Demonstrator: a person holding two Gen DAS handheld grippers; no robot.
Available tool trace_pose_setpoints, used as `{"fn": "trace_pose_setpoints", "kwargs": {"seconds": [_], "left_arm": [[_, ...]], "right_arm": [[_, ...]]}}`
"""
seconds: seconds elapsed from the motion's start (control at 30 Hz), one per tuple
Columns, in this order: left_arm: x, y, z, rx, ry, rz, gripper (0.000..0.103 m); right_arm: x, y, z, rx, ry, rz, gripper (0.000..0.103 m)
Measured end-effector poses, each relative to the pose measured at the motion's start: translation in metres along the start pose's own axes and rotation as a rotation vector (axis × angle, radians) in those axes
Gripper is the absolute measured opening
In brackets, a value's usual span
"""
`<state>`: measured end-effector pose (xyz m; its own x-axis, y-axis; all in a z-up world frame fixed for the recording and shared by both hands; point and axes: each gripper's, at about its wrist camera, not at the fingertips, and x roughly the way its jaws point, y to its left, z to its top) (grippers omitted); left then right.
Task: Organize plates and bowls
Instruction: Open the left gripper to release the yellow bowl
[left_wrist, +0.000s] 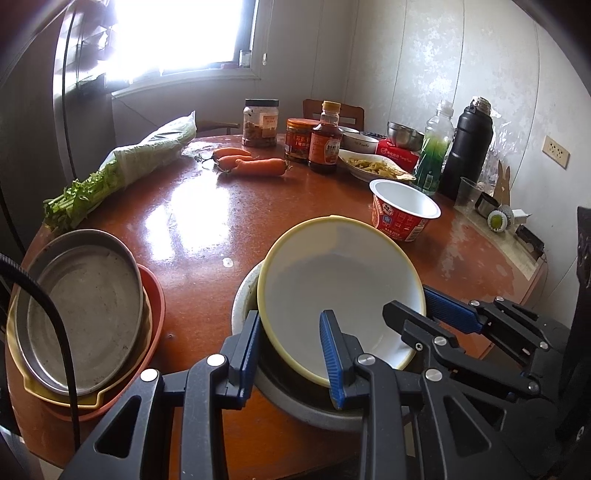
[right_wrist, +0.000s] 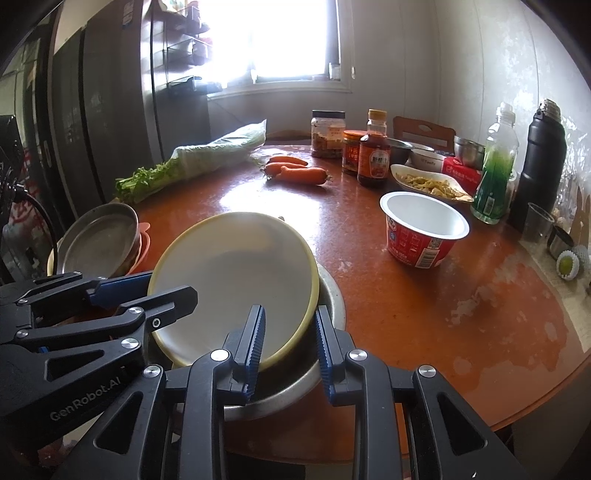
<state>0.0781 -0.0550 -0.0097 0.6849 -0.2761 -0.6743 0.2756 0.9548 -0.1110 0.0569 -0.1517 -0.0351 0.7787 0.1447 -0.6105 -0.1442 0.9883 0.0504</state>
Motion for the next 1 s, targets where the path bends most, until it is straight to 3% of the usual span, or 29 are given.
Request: {"fn": "trace_pose_setpoints", "kwargs": {"seconds": [0.43, 0.53, 0.87, 1.0], "left_arm": [[-0.004, 0.005, 0.001, -0.030, -0.012, -0.030, 0.034], [-0.005, 0.006, 0.002, -0.028, -0.018, -0.002, 0.047], [-0.010, 0.005, 0.003, -0.028, -0.034, 0.003, 0.048], [-0.015, 0.003, 0.004, -0.025, -0.046, 0.012, 0.052]], "right_arm": [[0.000, -0.003, 0.000, 0.024, -0.004, 0.022, 0.032], [0.000, -0.004, 0.000, 0.029, -0.004, 0.025, 0.033], [-0.005, -0.006, 0.001, 0.043, -0.012, 0.032, 0.034], [-0.011, -0.012, 0.001, 0.061, -0.027, 0.012, 0.044]]}}
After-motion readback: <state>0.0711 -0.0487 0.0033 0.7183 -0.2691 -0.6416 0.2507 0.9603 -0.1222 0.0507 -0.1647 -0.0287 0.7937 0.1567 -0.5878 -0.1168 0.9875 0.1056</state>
